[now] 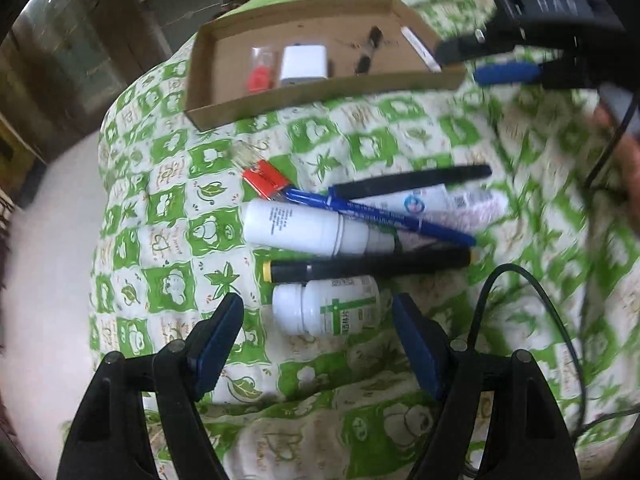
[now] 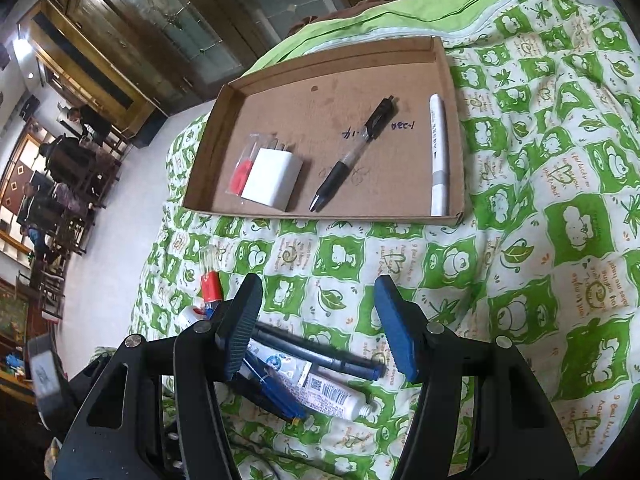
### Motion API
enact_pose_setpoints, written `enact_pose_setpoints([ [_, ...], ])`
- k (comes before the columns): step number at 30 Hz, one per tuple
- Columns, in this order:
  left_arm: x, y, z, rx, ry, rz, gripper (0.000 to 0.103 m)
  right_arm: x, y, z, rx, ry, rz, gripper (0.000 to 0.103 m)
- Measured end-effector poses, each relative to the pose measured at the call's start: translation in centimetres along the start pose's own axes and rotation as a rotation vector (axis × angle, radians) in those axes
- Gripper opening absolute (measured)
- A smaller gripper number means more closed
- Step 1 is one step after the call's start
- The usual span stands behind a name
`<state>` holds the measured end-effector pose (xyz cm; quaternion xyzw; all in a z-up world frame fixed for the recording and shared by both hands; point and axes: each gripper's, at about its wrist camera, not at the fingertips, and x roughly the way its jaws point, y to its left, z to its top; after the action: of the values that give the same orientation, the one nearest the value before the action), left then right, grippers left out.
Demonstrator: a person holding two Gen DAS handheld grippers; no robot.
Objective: Organize rigid objects
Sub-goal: 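Grasp the thick black marker with the right gripper while the left grasps the white pill bottle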
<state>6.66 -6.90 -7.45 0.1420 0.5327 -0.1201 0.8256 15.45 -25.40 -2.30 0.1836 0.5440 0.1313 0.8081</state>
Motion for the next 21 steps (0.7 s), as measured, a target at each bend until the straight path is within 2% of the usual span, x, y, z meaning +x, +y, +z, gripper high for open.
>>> enact_pose_setpoints([
  [7,1.5,1.7,0.3,-0.065,0.069,-0.046,0.077,0.6,0.5,-0.2,-0.018,0.025,0.004,0.059],
  [10,2.7,2.1,0.5,-0.081,0.121,-0.067,0.076,1.5,1.3,-0.5,-0.053,0.073,0.008,0.059],
  [11,2.8,2.3,0.5,-0.088,0.123,-0.076,0.073,2.1,1.8,-0.8,-0.082,0.104,0.010,0.059],
  [12,2.8,2.4,0.5,-0.094,0.115,-0.087,0.059,2.5,2.4,-1.0,-0.110,0.127,0.008,0.059],
  [13,2.7,2.6,0.6,-0.100,0.106,-0.096,0.058,2.9,2.9,-1.3,-0.141,0.148,0.003,0.058],
  [15,2.5,3.1,0.5,-0.116,0.093,-0.096,0.058,3.6,4.3,-2.0,-0.222,0.174,-0.026,0.055],
  [17,2.5,3.6,0.4,-0.131,0.090,-0.106,0.058,4.2,5.5,-2.6,-0.295,0.195,-0.071,0.047],
  [19,2.5,4.0,0.4,-0.145,0.091,-0.114,0.058,5.3,6.6,-3.2,-0.378,0.228,-0.164,0.047],
  [21,2.6,4.2,0.5,-0.164,0.091,-0.120,0.058,6.6,7.3,-4.0,-0.438,0.284,-0.199,0.046],
])
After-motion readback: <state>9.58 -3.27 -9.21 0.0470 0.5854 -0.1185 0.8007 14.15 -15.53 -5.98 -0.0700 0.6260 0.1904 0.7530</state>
